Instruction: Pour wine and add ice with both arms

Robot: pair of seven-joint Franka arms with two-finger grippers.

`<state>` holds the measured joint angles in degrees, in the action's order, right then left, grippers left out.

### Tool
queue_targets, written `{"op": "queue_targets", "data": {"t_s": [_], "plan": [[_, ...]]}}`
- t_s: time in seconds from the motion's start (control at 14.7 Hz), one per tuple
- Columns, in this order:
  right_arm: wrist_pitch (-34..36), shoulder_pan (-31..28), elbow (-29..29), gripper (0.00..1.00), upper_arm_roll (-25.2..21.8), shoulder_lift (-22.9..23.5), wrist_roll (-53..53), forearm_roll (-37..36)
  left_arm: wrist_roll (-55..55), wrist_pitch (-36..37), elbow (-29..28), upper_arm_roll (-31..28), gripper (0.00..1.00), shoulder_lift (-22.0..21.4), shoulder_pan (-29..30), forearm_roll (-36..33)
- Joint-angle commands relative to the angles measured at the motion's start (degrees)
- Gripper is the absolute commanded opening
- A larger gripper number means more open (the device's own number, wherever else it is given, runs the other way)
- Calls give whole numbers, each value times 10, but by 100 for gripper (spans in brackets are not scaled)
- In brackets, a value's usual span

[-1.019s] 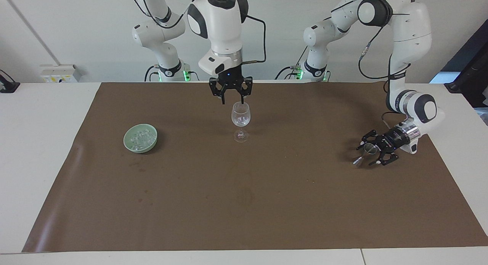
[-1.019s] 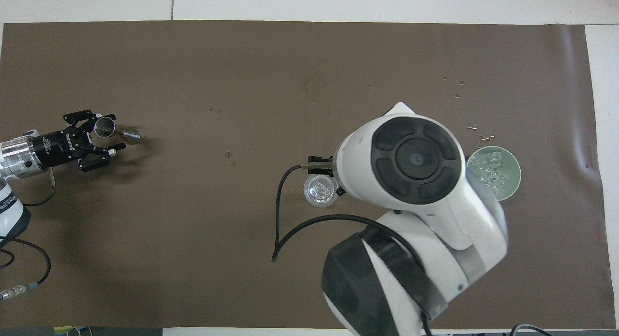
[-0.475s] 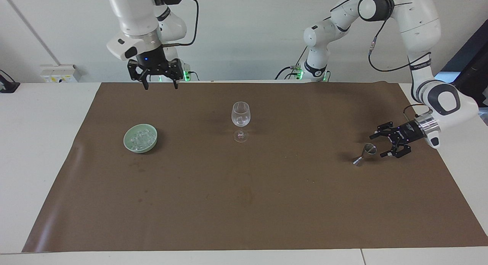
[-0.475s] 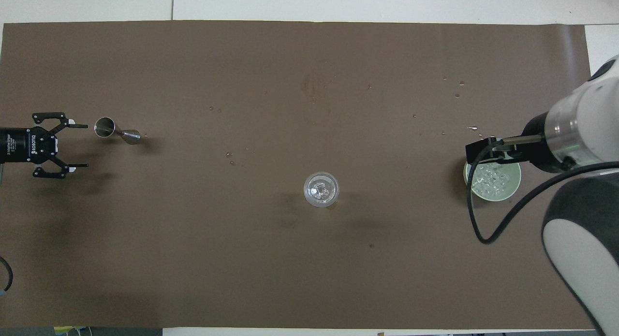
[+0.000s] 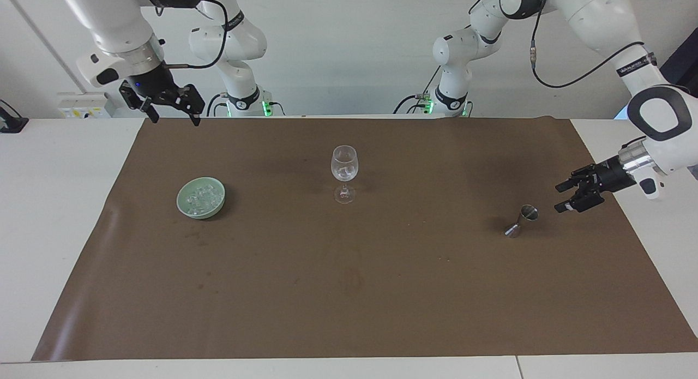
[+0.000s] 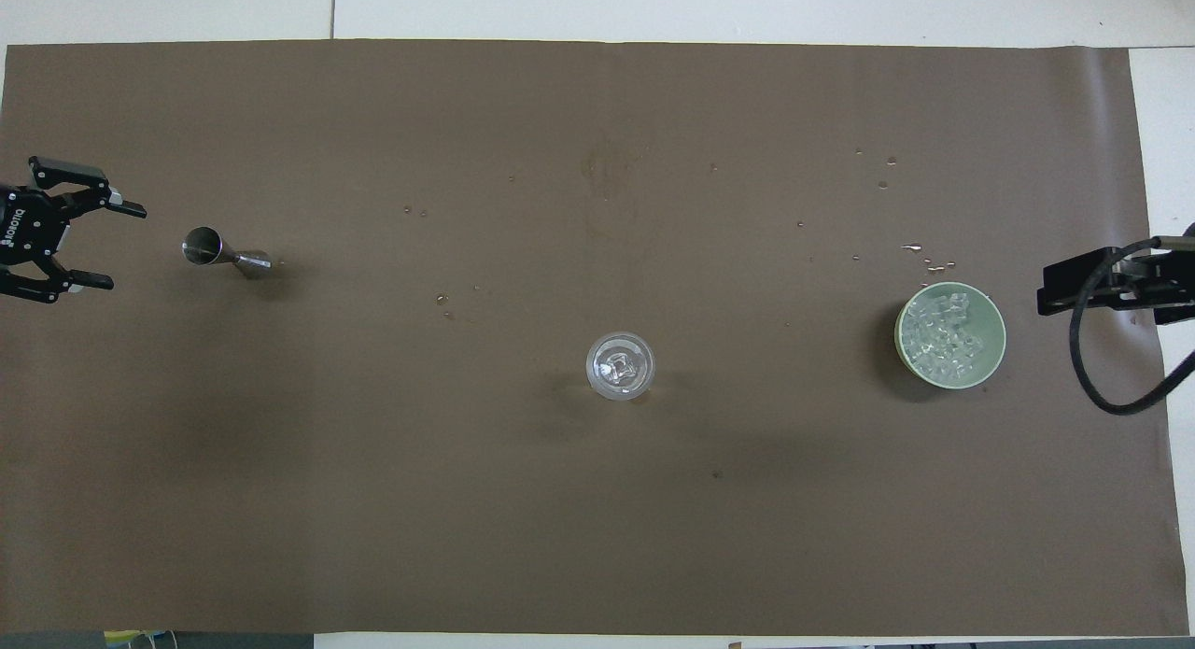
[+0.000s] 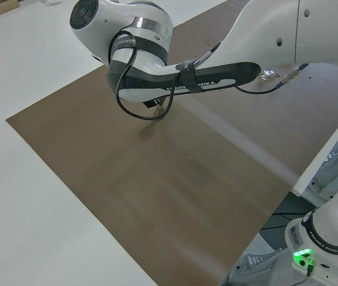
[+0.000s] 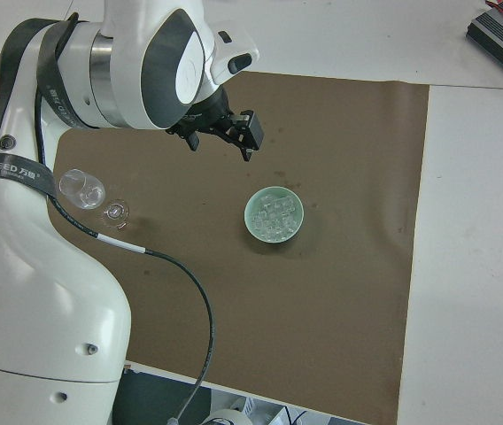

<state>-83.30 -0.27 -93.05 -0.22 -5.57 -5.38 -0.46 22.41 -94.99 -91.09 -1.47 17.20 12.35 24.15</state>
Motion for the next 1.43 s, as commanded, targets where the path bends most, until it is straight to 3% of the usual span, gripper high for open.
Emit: {"op": "queue_targets", "data": {"t_s": [0.0,0.27,0.48,0.82,1.36], "plan": [[21,-6,28,100,-11,10,68,1,-25,8,-10,-7,100,-51,-59,-71],[-10,-6,-10,100,-25,-4,85,1,-67,0,-12,-6,100,-83,-135,-157],[-17,-7,-22,100,-24,-9,85,1,-105,0,-14,-6,100,-104,-156,-163],[-16,-12,-25,100,-27,-16,107,1,-207,15,-16,0,100,-136,-151,-189],[-18,-15,-21,100,-26,-19,106,2,-211,82,18,33,100,-153,-135,-227]]}}
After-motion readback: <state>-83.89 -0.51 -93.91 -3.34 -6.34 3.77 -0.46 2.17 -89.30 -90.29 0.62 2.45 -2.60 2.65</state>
